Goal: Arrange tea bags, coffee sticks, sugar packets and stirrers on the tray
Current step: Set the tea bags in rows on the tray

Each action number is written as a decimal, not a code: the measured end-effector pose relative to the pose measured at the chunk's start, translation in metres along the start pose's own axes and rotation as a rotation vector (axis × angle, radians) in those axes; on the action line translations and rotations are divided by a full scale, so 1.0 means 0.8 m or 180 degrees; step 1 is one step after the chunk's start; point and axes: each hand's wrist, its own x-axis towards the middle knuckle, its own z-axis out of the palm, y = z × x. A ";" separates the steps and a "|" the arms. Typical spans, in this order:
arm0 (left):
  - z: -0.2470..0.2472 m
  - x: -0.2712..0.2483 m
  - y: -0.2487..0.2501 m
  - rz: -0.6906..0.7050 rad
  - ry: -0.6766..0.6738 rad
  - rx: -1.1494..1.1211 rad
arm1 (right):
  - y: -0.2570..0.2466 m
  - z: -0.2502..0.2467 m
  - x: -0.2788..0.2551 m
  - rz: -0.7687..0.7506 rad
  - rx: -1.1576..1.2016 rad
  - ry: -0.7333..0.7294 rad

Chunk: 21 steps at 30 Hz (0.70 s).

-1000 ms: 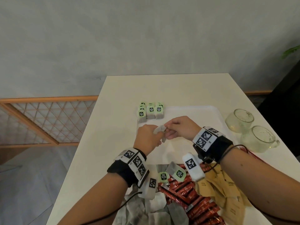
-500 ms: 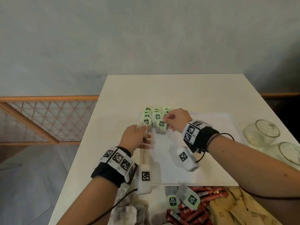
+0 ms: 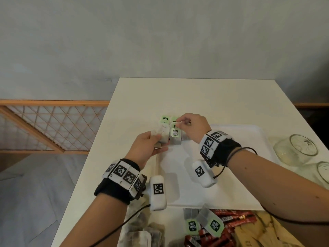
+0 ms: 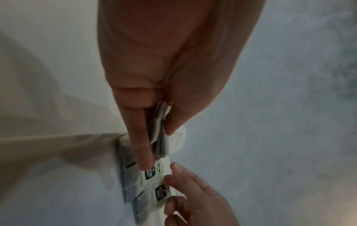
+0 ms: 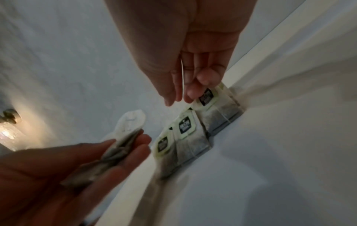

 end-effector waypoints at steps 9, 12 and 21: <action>0.022 -0.037 0.006 0.0522 0.0151 0.0657 | -0.019 -0.022 -0.049 0.0004 0.1086 -0.0446; 0.027 -0.051 0.014 0.0906 0.0701 0.1281 | -0.013 -0.031 -0.064 0.0084 0.0931 -0.0301; 0.087 -0.089 0.016 0.1149 0.0338 0.2031 | -0.025 -0.041 -0.106 0.0353 0.1061 -0.0145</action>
